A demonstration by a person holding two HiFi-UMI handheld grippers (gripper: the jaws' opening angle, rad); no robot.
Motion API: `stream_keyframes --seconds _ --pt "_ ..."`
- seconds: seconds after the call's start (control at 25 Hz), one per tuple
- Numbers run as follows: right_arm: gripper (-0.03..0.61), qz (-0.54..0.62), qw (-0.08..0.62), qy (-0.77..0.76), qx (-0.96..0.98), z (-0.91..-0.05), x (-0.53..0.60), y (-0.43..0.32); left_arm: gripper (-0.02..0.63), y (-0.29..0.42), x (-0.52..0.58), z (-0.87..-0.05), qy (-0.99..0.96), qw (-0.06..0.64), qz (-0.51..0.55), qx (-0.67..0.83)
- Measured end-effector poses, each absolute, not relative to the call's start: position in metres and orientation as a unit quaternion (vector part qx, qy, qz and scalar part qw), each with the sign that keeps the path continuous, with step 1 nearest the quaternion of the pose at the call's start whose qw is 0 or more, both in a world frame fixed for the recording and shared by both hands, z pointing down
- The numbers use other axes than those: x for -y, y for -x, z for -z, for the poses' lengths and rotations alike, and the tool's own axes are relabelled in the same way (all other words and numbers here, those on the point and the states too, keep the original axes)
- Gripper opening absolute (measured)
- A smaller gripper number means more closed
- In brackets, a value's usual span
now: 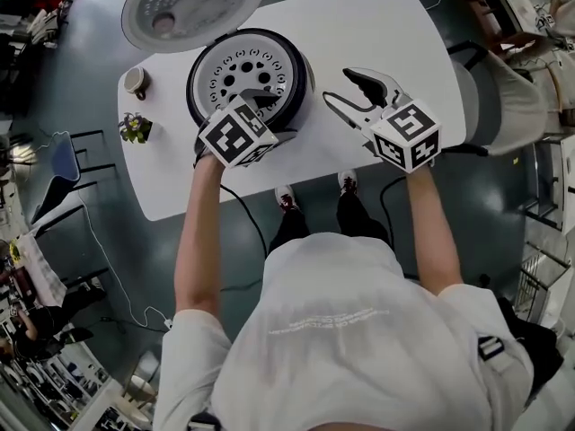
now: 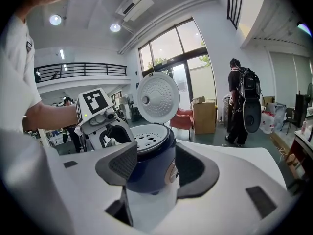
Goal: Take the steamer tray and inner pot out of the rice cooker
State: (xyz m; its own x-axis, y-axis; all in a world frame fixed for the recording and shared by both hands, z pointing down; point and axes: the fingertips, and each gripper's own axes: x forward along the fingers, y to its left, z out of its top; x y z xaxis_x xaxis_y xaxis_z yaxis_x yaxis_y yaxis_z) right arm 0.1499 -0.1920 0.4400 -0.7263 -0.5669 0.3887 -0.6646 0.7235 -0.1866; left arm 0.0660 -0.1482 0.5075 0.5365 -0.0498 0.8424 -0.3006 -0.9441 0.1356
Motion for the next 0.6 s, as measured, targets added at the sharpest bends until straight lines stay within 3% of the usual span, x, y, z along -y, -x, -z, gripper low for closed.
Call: stream_keyframes --seconds 0.36,0.6 --pt "0.256 -0.163 0.161 -0.342 0.911 -0.446 0.188 -0.165 0.347 -0.071 0.141 -0.538 -0.848 0.130 -0.507 0.086" --pt "0.255 -0.171 0.161 -0.342 0.910 -0.450 0.185 -0.165 0.308 -0.073 0.141 -0.533 -0.854 0.132 -0.496 0.084"
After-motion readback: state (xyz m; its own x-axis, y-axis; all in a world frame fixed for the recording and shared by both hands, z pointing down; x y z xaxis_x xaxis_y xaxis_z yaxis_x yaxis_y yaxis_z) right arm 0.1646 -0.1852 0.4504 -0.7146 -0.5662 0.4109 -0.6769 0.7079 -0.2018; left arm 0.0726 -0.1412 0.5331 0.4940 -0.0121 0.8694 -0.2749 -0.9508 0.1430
